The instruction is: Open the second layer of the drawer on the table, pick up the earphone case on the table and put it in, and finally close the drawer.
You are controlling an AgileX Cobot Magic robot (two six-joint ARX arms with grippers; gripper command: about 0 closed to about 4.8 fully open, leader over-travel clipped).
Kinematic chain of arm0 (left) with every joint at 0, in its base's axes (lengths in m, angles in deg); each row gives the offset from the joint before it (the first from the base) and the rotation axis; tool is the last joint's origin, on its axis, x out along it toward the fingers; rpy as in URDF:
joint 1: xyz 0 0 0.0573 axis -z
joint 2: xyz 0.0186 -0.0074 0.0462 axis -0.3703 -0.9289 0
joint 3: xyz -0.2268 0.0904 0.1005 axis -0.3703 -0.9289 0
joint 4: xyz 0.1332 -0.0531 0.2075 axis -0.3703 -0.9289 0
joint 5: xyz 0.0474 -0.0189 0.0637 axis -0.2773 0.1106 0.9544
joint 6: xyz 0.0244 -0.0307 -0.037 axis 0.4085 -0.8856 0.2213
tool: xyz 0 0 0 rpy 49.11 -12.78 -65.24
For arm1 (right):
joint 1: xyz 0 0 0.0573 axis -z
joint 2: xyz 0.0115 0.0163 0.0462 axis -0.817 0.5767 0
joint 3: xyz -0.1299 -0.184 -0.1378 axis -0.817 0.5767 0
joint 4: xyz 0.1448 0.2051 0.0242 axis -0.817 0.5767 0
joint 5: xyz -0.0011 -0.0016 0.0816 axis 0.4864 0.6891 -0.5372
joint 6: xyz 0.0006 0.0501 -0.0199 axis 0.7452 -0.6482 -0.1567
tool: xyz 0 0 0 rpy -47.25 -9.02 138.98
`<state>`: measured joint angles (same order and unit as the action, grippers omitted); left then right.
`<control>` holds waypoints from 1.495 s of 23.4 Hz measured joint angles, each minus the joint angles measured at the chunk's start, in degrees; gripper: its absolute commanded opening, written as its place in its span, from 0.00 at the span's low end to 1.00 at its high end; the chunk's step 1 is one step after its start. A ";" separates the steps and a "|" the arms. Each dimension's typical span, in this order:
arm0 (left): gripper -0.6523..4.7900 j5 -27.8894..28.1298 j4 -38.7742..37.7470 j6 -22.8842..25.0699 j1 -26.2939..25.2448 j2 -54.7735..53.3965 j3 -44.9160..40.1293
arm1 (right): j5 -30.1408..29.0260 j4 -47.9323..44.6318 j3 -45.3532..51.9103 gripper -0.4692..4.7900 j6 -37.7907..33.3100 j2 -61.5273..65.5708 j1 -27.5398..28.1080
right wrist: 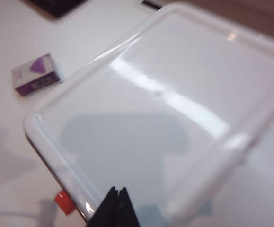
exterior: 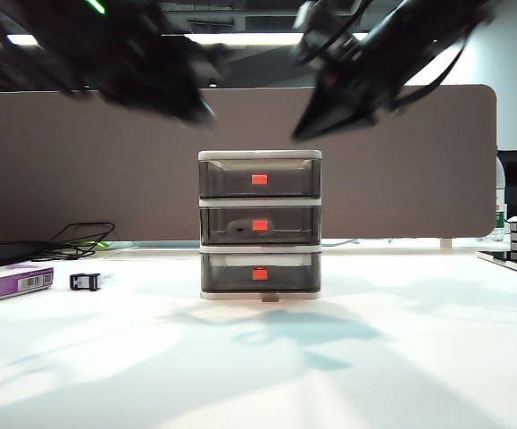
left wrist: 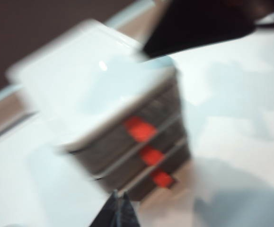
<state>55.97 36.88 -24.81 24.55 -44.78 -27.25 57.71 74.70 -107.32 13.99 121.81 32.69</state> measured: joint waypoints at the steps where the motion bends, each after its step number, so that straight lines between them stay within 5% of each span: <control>1: 0.11 0.96 0.00 -0.35 -0.31 3.48 -1.42 | -0.04 0.61 0.07 0.08 0.07 -1.90 0.98; 11: 0.11 6.86 -2.03 0.85 -3.19 32.52 -14.43 | -2.51 -3.65 12.26 0.08 0.35 -22.47 4.46; 20: 0.11 9.29 -3.43 0.83 -4.00 40.83 -21.09 | 1.62 -11.47 33.18 0.08 0.26 -40.02 4.44; 35: 0.11 -11.04 9.81 -8.11 -19.34 40.94 -31.12 | 9.68 -18.21 53.07 0.08 -2.49 -60.24 4.44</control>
<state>44.94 46.69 -32.92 5.20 -3.84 -58.37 67.39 56.49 -54.25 11.50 61.57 37.13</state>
